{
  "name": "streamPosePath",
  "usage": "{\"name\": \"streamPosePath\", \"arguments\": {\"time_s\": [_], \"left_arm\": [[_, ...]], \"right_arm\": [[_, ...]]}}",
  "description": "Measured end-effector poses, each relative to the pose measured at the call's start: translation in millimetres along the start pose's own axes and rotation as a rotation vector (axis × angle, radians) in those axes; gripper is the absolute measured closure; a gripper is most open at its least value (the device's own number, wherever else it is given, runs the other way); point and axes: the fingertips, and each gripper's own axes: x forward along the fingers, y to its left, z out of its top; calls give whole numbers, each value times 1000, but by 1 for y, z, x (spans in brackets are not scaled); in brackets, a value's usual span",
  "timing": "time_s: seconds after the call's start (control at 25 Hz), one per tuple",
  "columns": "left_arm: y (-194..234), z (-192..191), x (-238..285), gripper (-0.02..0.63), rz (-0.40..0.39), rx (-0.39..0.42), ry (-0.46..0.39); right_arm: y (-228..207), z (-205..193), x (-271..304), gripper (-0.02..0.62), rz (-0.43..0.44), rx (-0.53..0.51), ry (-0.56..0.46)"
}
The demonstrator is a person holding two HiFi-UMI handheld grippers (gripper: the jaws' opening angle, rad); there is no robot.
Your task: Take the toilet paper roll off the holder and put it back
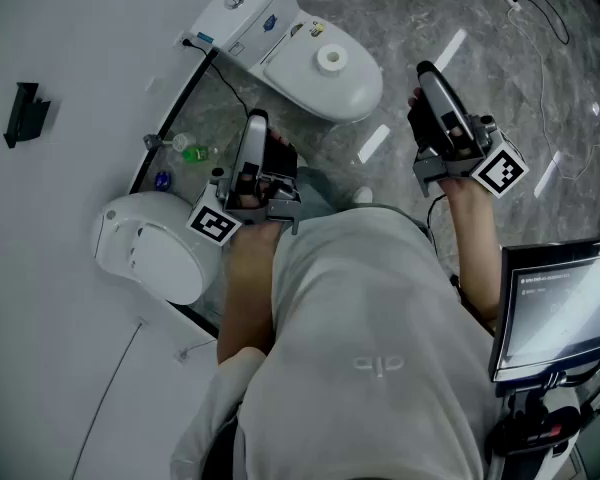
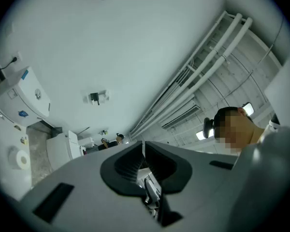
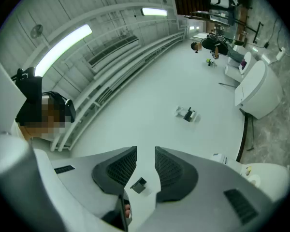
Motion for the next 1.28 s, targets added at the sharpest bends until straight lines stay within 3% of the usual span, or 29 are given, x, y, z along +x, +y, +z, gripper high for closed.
{"name": "streamPosePath", "arguments": {"time_s": [0.12,0.2,0.36,0.6,0.76,0.92,1.04,1.28], "left_arm": [[16,10,-6,598,9,-11,24],[41,40,-3,598,25,-23,43],[87,96,-3,598,61,-72,28],[126,119,-29,598,152,-56,-10],[142,116,-56,598,271,-56,-70],[107,116,-93,598,350,-116,-171],[91,114,-118,598,390,-154,-207],[111,92,-139,598,462,-172,-251]], "right_arm": [[-15,-13,13,491,-43,-64,59],[-41,-34,48,489,-109,-117,153],[-106,-82,114,482,-243,-287,426],[-223,-161,133,399,-327,-503,836],[-297,-222,114,368,-373,-614,1123],[-301,-252,66,368,-469,-692,1353],[-308,-272,33,368,-544,-720,1468],[-361,-301,-6,367,-615,-706,1590]]}}
